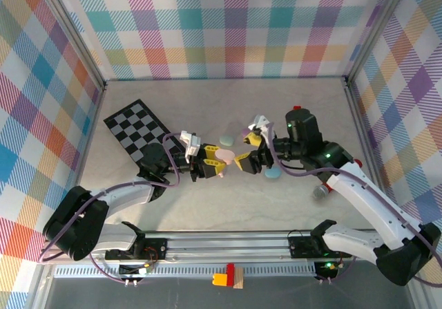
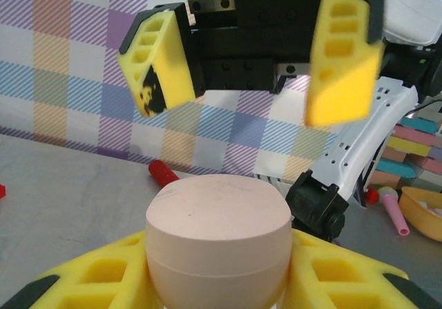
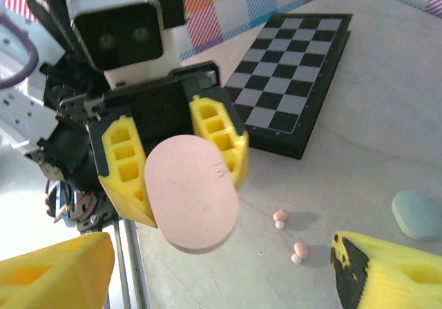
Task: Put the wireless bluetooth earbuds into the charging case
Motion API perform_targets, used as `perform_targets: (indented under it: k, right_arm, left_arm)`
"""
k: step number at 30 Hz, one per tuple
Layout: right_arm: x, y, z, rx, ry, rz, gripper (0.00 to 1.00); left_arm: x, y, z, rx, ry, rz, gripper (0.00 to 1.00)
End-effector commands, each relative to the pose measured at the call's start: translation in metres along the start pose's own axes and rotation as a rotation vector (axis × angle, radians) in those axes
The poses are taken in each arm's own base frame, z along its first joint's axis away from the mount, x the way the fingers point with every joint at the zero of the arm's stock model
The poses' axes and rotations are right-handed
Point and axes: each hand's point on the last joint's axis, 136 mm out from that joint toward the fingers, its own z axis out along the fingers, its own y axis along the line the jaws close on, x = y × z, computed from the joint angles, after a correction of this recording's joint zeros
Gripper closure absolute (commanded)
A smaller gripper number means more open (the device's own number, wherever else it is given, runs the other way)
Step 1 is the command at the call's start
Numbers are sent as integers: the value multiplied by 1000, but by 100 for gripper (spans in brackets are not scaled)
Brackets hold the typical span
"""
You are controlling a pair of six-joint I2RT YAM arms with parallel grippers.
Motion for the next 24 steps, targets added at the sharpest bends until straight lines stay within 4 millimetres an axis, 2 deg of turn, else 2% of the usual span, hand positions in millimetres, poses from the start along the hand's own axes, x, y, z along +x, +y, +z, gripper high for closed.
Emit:
perform_targets:
  k: [1, 4, 8, 15, 24]
  right_arm:
    - [-6, 0, 12, 12, 2, -115, 18]
    - [-4, -2, 24, 6, 28, -140, 18]
    - [-6, -16, 32, 57, 36, -136, 19]
    - [-19, -25, 14, 111, -35, -70, 22]
    - [-30, -35, 7, 166, -53, -14, 23]
  left_arm:
    - [-22, -9, 0, 46, -58, 60, 62]
    - [-23, -9, 0, 47, -62, 56, 62]
    - [-23, -9, 0, 47, -57, 46, 62]
    - [-16, -7, -1, 42, -36, 45, 62]
    - [-17, -13, -3, 62, -43, 42, 62]
